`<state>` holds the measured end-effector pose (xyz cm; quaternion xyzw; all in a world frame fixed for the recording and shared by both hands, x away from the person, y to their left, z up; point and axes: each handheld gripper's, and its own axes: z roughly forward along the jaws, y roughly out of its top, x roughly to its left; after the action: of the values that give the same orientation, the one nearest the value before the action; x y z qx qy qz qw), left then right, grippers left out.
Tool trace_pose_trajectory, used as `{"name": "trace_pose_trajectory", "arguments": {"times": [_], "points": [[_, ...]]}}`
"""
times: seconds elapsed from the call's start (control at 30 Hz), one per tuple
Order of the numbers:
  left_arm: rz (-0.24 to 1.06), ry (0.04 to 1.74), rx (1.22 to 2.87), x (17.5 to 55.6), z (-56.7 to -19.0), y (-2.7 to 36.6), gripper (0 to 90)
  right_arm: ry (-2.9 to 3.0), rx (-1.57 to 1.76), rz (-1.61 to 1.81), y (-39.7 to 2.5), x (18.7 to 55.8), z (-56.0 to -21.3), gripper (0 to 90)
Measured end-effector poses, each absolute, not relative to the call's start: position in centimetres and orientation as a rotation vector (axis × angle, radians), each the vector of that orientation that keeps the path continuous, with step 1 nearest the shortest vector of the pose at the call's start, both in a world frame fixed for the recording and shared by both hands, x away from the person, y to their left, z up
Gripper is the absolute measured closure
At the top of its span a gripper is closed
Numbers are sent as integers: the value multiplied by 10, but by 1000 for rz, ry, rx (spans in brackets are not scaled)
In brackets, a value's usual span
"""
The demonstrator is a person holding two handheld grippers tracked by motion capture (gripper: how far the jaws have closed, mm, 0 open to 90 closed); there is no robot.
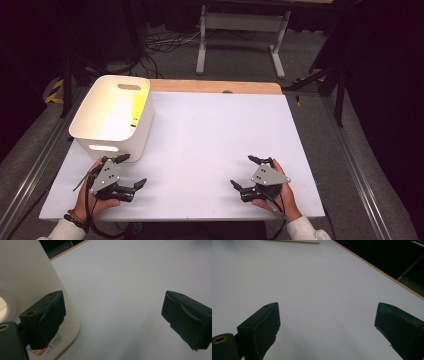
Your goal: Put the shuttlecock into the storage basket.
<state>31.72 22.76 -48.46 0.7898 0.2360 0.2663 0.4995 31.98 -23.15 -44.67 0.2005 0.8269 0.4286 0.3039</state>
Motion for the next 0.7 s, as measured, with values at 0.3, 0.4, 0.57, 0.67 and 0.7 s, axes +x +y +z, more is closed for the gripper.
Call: {"name": "trace_pose_trajectory", "arguments": {"times": [0.3, 0.4, 0.57, 0.67, 0.7], "points": [[639, 557, 1920, 318, -485, 226, 63, 2184, 539, 1130, -234, 317, -447, 66], [632, 556, 1915, 316, -485, 227, 64, 2185, 539, 1131, -232, 317, -447, 66], [632, 541, 1919, 315, -485, 226, 63, 2193, 528, 1123, -229, 317, -448, 66], [626, 544, 1920, 316, -486, 226, 63, 2199, 529, 1123, -229, 318, -449, 66], [626, 542, 1923, 316, -486, 226, 63, 2200, 529, 1122, -229, 318, -449, 67]]}}
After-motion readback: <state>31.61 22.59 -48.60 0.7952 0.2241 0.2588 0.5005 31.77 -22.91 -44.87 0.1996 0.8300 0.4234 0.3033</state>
